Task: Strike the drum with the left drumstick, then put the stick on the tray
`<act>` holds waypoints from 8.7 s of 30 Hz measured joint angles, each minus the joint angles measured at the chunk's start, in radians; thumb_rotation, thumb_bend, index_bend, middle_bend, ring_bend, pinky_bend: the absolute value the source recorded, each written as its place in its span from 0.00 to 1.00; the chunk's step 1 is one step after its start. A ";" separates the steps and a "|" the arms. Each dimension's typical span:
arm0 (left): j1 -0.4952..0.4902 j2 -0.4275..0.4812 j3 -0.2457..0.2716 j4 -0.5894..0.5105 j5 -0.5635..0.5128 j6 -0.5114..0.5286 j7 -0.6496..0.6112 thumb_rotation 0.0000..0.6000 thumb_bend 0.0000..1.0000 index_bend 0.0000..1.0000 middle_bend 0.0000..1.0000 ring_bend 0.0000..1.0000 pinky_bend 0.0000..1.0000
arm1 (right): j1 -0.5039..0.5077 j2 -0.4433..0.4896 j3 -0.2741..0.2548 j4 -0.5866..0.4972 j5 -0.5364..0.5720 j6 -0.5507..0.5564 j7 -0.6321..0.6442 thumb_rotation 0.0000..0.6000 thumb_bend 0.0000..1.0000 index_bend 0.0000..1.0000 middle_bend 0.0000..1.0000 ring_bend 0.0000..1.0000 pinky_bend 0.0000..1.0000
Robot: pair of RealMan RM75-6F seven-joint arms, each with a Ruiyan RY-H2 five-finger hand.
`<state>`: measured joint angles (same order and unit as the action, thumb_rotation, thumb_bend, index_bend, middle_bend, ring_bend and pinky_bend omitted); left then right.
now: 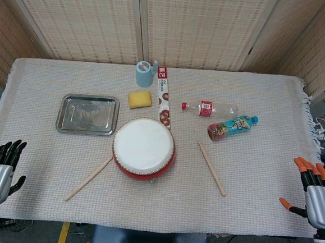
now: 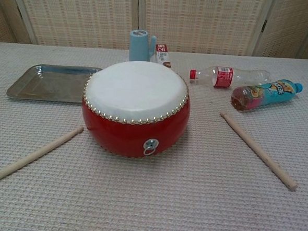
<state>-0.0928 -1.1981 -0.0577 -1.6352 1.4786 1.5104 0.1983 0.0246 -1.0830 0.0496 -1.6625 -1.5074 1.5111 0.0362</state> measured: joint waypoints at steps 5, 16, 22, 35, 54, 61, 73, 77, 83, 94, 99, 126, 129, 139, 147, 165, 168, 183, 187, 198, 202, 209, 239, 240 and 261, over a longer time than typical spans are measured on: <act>0.000 0.001 -0.003 -0.006 -0.005 0.003 0.014 1.00 0.25 0.02 0.04 0.03 0.08 | -0.004 -0.004 0.003 0.014 -0.010 0.016 0.013 1.00 0.02 0.00 0.05 0.00 0.00; -0.016 0.012 -0.006 -0.021 0.028 0.001 -0.015 1.00 0.25 0.04 0.04 0.03 0.08 | -0.006 -0.003 0.005 0.030 -0.037 0.040 0.033 1.00 0.02 0.00 0.05 0.00 0.00; -0.059 0.012 -0.005 -0.044 0.067 -0.050 -0.042 1.00 0.25 0.04 0.04 0.03 0.08 | -0.010 -0.001 0.004 0.030 -0.048 0.056 0.035 1.00 0.02 0.00 0.05 0.00 0.00; -0.175 -0.104 0.011 -0.067 0.009 -0.284 -0.008 1.00 0.25 0.13 0.04 0.05 0.08 | -0.027 -0.001 0.002 0.036 -0.038 0.070 0.048 1.00 0.02 0.00 0.05 0.00 0.00; -0.252 -0.243 -0.047 -0.233 -0.449 -0.387 0.167 1.00 0.30 0.26 0.10 0.08 0.06 | -0.029 -0.001 0.001 0.054 -0.043 0.070 0.072 1.00 0.02 0.00 0.05 0.00 0.00; -0.272 -0.305 -0.062 -0.215 -0.536 -0.340 0.238 1.00 0.29 0.28 0.11 0.09 0.06 | -0.028 -0.002 0.001 0.066 -0.044 0.068 0.089 1.00 0.02 0.00 0.05 0.00 0.00; -0.302 -0.403 -0.081 -0.144 -0.611 -0.272 0.304 1.00 0.29 0.30 0.12 0.10 0.06 | -0.029 -0.007 0.003 0.085 -0.035 0.061 0.107 1.00 0.02 0.00 0.05 0.00 0.00; -0.312 -0.426 -0.086 -0.121 -0.623 -0.261 0.326 1.00 0.29 0.31 0.12 0.10 0.06 | -0.028 -0.008 0.003 0.088 -0.033 0.059 0.110 1.00 0.02 0.00 0.05 0.00 0.00; -0.329 -0.446 -0.106 -0.105 -0.688 -0.261 0.348 1.00 0.30 0.33 0.13 0.10 0.06 | -0.028 -0.009 0.005 0.091 -0.032 0.058 0.114 1.00 0.02 0.00 0.05 0.00 0.00; -0.324 -0.458 -0.112 -0.073 -0.712 -0.228 0.338 1.00 0.38 0.42 0.16 0.10 0.06 | -0.031 -0.009 0.004 0.095 -0.030 0.060 0.123 1.00 0.02 0.00 0.05 0.00 0.00; -0.318 -0.444 -0.098 -0.089 -0.713 -0.230 0.336 1.00 0.39 0.44 0.17 0.10 0.06 | -0.030 -0.010 0.003 0.097 -0.034 0.060 0.127 1.00 0.02 0.00 0.05 0.00 0.00; -0.353 -0.521 -0.104 -0.048 -0.713 -0.193 0.416 1.00 0.33 0.43 0.16 0.10 0.06 | -0.043 -0.001 -0.001 0.090 -0.035 0.072 0.132 1.00 0.02 0.00 0.05 0.00 0.00; -0.352 -0.521 -0.100 -0.045 -0.715 -0.194 0.420 1.00 0.37 0.44 0.16 0.10 0.06 | -0.044 -0.001 -0.001 0.089 -0.036 0.073 0.132 1.00 0.02 0.00 0.05 0.00 0.00; -0.349 -0.520 -0.087 -0.051 -0.698 -0.196 0.414 1.00 0.43 0.48 0.20 0.12 0.07 | -0.046 0.004 -0.001 0.083 -0.039 0.076 0.135 1.00 0.02 0.00 0.05 0.00 0.00; -0.336 -0.528 -0.084 -0.044 -0.660 -0.172 0.389 1.00 0.43 0.54 0.25 0.16 0.09 | -0.046 0.004 -0.001 0.085 -0.038 0.073 0.140 1.00 0.02 0.00 0.05 0.00 0.00; -0.240 -0.404 -0.083 -0.117 -0.472 -0.154 0.032 1.00 0.43 0.55 0.30 0.22 0.14 | -0.047 0.003 -0.002 0.084 -0.051 0.083 0.146 1.00 0.02 0.00 0.05 0.00 0.00; -0.221 -0.375 -0.095 -0.138 -0.440 -0.163 -0.086 1.00 0.43 0.56 0.31 0.23 0.15 | -0.048 0.002 -0.003 0.084 -0.053 0.085 0.146 1.00 0.02 0.00 0.05 0.00 0.00; -0.170 -0.227 -0.169 -0.192 -0.359 -0.359 -0.665 1.00 0.43 0.55 0.34 0.25 0.20 | -0.050 0.000 -0.006 0.088 -0.054 0.085 0.151 1.00 0.02 0.00 0.05 0.00 0.00; -0.179 -0.188 -0.177 -0.182 -0.345 -0.454 -0.777 1.00 0.43 0.55 0.35 0.26 0.21 | -0.051 0.000 -0.005 0.090 -0.053 0.086 0.151 1.00 0.02 0.00 0.05 0.00 0.00; -0.203 -0.137 -0.192 -0.118 -0.281 -0.624 -1.103 1.00 0.43 0.53 0.36 0.26 0.21 | -0.049 0.000 -0.005 0.086 -0.049 0.081 0.145 1.00 0.02 0.00 0.05 0.00 0.00; -0.212 -0.137 -0.190 -0.080 -0.250 -0.653 -1.160 1.00 0.43 0.53 0.36 0.26 0.22 | -0.050 0.000 -0.005 0.085 -0.048 0.081 0.145 1.00 0.02 0.00 0.05 0.00 0.00; -0.231 -0.132 -0.187 -0.040 -0.216 -0.699 -1.261 1.00 0.43 0.52 0.36 0.27 0.22 | -0.054 -0.002 -0.006 0.088 -0.045 0.083 0.148 1.00 0.02 0.00 0.05 0.00 0.00; -0.281 -0.080 -0.197 0.027 -0.310 -0.706 -1.244 1.00 0.43 0.63 0.59 0.50 0.40 | -0.057 -0.005 -0.006 0.085 -0.038 0.078 0.139 1.00 0.02 0.00 0.05 0.00 0.00; -0.283 -0.080 -0.202 0.020 -0.318 -0.703 -1.229 1.00 0.43 0.62 0.58 0.49 0.38 | -0.055 -0.005 -0.005 0.085 -0.038 0.076 0.138 1.00 0.02 0.00 0.05 0.00 0.00; -0.274 -0.147 -0.148 -0.073 -0.264 -0.578 -0.987 1.00 0.43 0.61 0.57 0.48 0.38 | -0.058 -0.005 -0.005 0.088 -0.035 0.075 0.141 1.00 0.02 0.00 0.05 0.00 0.00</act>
<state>-0.3669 -1.3451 -0.2056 -1.7083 1.2142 0.9325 -0.7887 -0.0329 -1.0885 0.0447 -1.5747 -1.5422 1.5859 0.1775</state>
